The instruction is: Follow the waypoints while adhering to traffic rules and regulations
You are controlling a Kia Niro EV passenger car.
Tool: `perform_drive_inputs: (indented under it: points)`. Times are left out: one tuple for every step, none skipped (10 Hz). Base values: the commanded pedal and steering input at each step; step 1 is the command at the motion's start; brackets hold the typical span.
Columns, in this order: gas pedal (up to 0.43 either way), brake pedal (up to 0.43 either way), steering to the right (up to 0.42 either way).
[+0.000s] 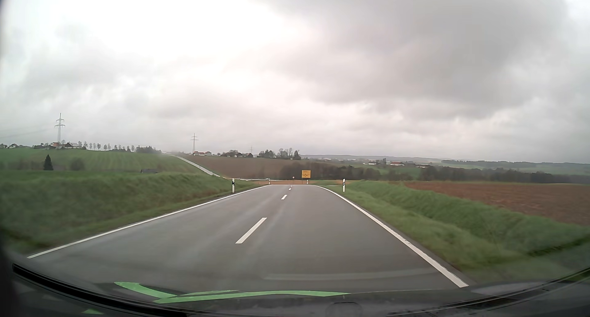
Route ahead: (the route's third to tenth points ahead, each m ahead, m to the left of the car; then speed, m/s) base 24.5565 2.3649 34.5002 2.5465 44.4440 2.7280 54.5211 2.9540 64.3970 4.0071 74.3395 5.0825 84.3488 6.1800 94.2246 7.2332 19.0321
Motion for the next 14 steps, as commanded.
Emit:
perform_drive_inputs:
  points:
    - [0.000,0.000,-0.003]
    - [0.000,0.000,-0.003]
    - [0.000,0.000,-0.003]
    - [0.000,0.000,-0.003]
    - [0.000,0.000,-0.003]
    - [0.000,0.000,-0.003]
    - [0.000,0.000,-0.003]
    - [0.000,0.000,-0.005]
    - [0.000,0.000,-0.004]
    - [0.000,0.000,-0.006]
    - [0.000,0.000,-0.006]
    - [0.000,0.000,-0.007]
    - [0.000,0.000,-0.008]
    - [0.000,0.000,-0.009]
